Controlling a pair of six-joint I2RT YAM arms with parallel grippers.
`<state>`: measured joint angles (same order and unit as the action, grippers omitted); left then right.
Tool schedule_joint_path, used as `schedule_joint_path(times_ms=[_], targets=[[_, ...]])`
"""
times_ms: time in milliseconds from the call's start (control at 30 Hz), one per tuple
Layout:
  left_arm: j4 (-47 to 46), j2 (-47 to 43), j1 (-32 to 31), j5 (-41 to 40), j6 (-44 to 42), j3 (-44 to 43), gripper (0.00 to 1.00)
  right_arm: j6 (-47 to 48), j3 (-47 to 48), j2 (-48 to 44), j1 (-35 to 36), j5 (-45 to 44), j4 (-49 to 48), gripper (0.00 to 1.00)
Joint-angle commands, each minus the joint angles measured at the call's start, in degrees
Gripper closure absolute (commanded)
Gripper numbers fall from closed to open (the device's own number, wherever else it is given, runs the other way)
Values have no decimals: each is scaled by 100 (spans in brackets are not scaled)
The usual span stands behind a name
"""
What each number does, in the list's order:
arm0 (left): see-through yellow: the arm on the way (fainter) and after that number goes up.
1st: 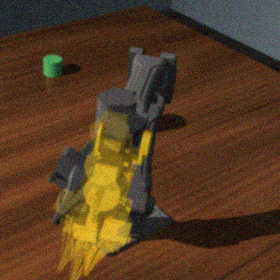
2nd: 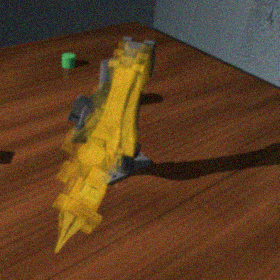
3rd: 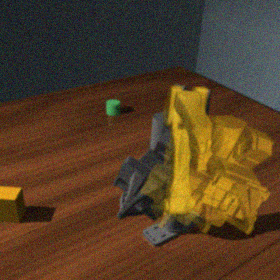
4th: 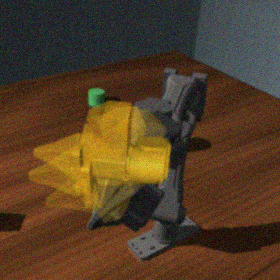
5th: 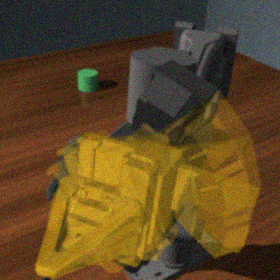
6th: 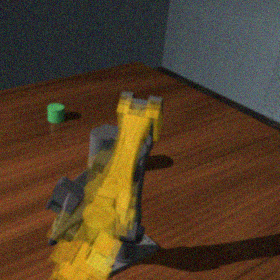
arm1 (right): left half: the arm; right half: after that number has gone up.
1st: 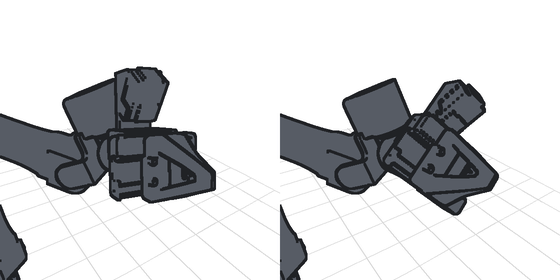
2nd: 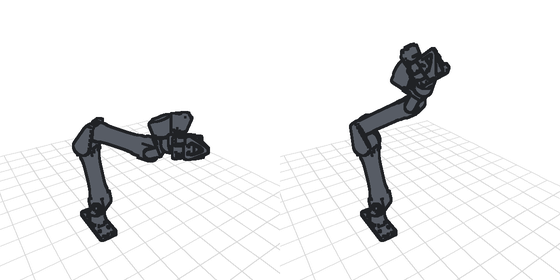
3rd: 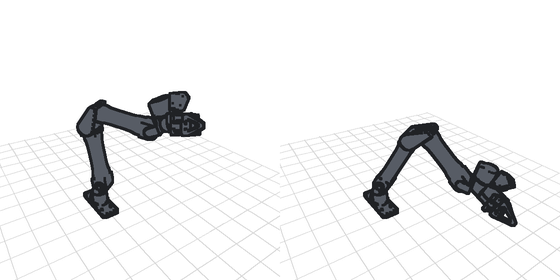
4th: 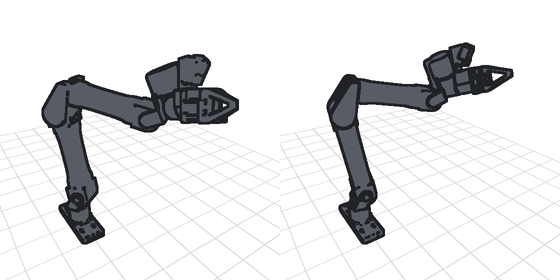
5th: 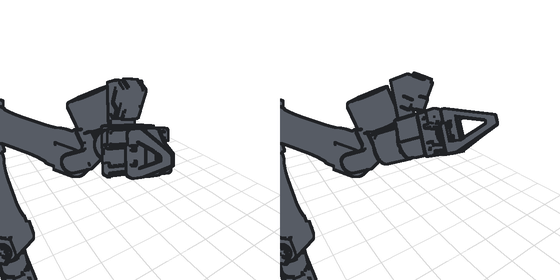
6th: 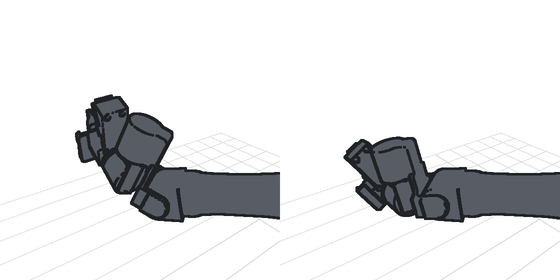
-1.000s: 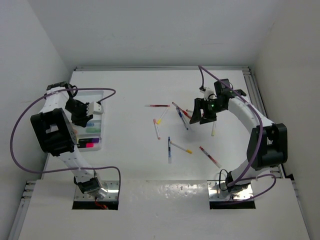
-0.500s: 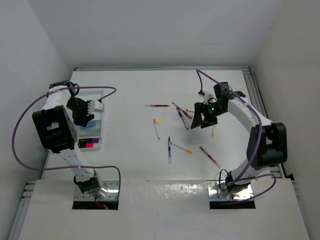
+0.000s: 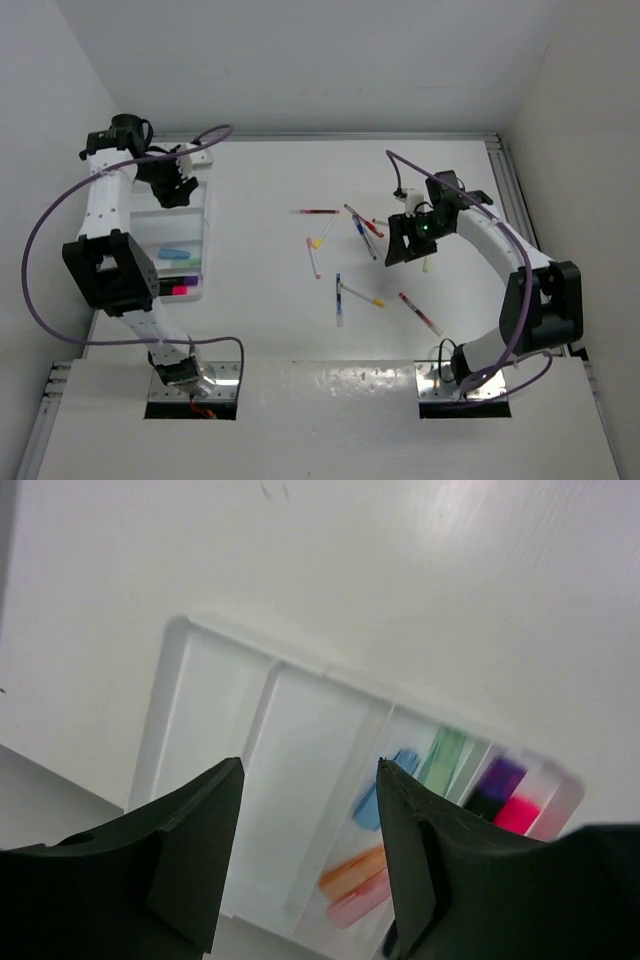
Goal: Sort the stationery into containers
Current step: Place the stationery into the container, then grab a piece of stationery with the right arm
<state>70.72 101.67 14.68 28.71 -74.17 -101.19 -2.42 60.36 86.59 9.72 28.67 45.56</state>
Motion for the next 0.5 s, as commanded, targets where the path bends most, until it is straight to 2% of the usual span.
schedule_joint_path(times_ms=[0,133,167,200,300,333,367,400,467], targets=[[-625,-849,-560,776,1978,9,38,145,-181,-317,153,-570,-239,40],[-1445,-1280,-1036,1118,3055,730,36,57,-235,-440,294,-1143,-390,43],[-1995,-1586,-1124,1137,3275,958,32,57,-305,-458,311,-1240,-425,43],[-2314,-1737,-1334,1163,3721,1483,23,92,-375,-485,320,-1432,-477,43],[-3720,-2396,-1827,1102,4743,2441,14,92,-647,-634,320,-1671,-557,43],[-3967,-2623,-1959,936,4911,2602,0,101,-770,-756,320,-1680,-592,43],[-4204,-2713,-2256,804,5060,2726,0,171,-832,-818,329,-1697,-644,43],[-4241,-2748,-2407,298,5140,2727,0,197,-867,-871,329,-1758,-732,43],[-4085,-2758,-2679,-206,5342,2605,0,406,-737,-846,338,-1794,-663,43]])
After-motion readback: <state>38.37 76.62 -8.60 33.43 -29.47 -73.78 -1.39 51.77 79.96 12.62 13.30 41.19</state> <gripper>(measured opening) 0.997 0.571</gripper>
